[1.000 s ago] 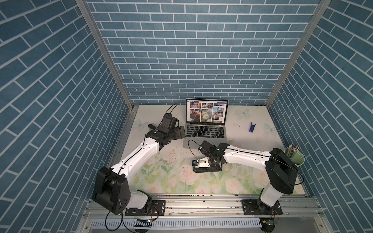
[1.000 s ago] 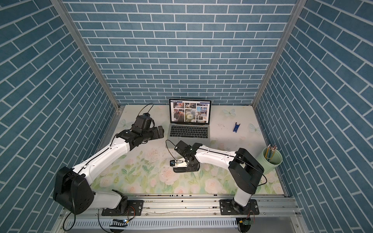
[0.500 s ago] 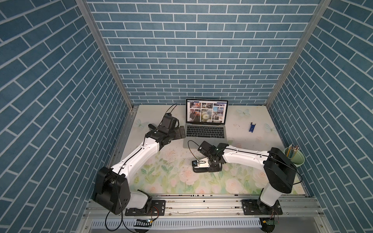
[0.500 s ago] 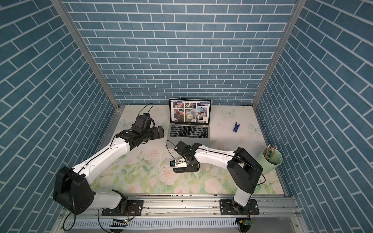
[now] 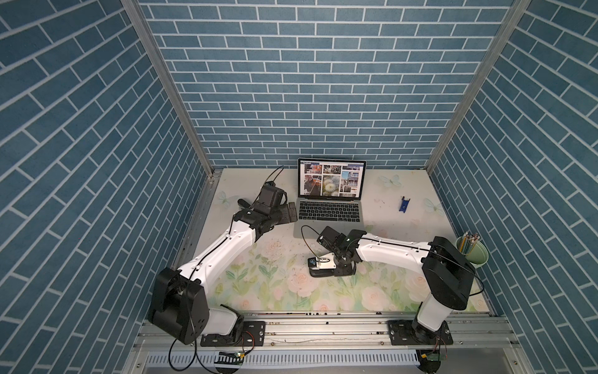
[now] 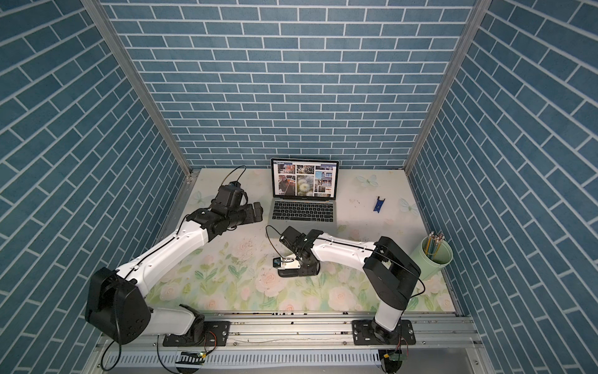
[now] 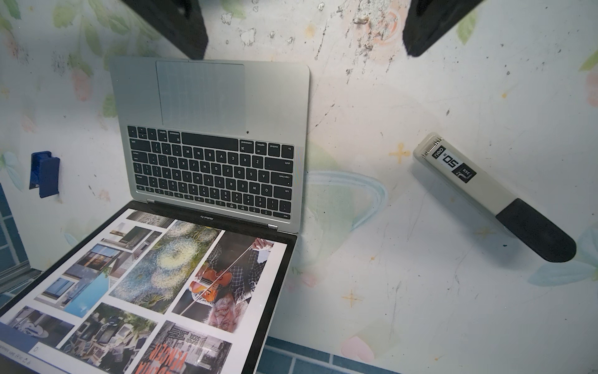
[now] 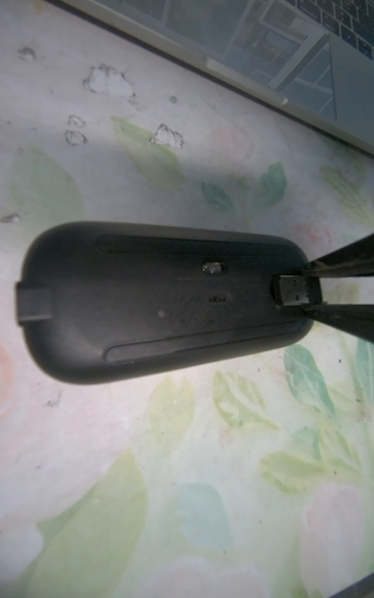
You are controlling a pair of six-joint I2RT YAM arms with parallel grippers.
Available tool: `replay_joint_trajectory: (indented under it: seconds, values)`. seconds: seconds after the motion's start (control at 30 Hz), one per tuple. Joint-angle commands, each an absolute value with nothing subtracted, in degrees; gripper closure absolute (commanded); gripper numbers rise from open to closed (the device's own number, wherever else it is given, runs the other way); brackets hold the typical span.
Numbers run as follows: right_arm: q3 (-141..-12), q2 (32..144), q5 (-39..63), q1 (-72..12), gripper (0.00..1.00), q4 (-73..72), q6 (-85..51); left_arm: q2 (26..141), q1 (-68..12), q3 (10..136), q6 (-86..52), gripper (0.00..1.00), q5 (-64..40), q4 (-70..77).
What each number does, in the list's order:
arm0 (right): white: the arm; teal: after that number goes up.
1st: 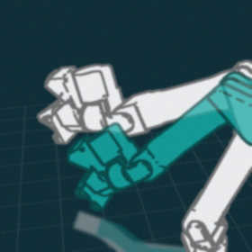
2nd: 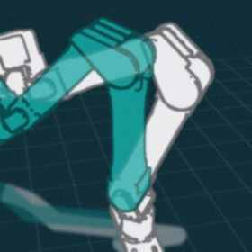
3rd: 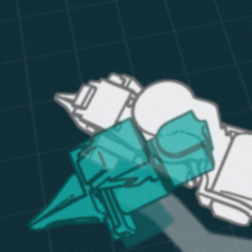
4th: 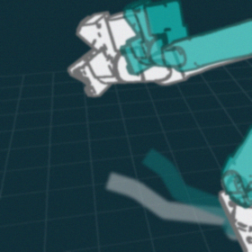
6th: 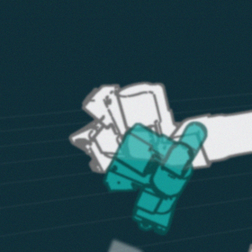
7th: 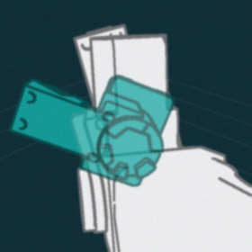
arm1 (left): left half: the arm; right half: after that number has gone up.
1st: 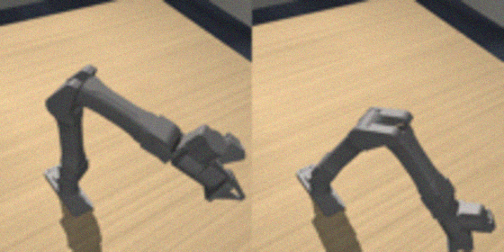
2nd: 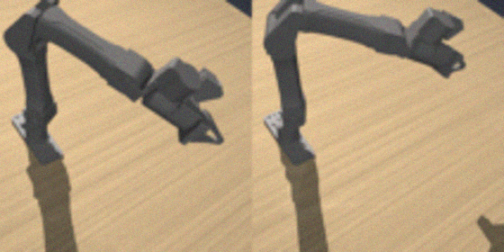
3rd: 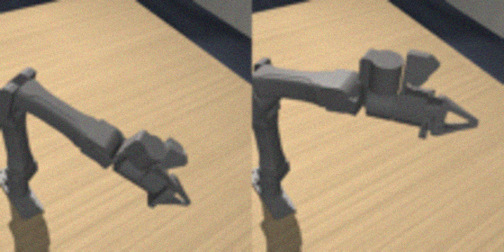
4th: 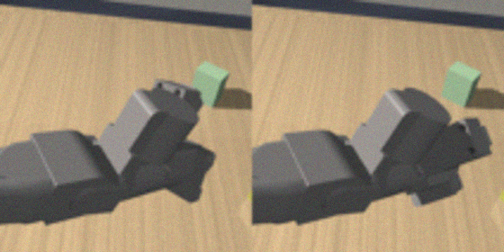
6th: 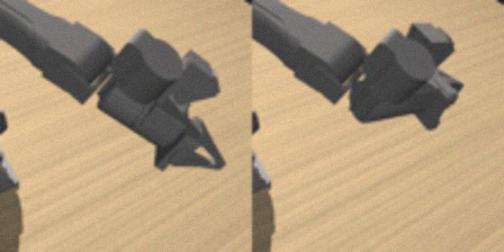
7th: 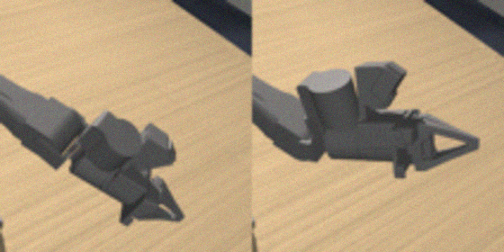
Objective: Remove the wireless mouse receiver from the laptop
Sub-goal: Insert the USB plug into the mouse.
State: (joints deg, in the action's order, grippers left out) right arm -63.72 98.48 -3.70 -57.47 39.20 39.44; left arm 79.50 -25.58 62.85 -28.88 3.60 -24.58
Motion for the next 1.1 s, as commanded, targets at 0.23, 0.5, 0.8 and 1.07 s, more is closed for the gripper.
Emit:
replay_joint_trajectory:
  seconds: [0.23,0.5,0.8,1.07]
  values:
    - [-64.24,99.49,-4.31,-57.31,0.78,40.25,39.12,79.83,-25.81,63.02,-28.3,0.0,4.14,-25.22]
    - [-64.84,99.67,-4.65,-57.35,0.78,40.33,39.41,80.11,-25.79,63.28,-28.14,0.0,4.04,-25.05]
    - [-65.49,100.01,-4.57,-57.32,0.78,40.63,39.87,80.32,-25.84,63.46,-28.07,0.0,3.91,-24.96]
    - [-66.44,100.28,-4.51,-57.31,0.77,41.31,40.58,80.57,-25.84,63.46,-28.08,0.0,3.96,-24.88]
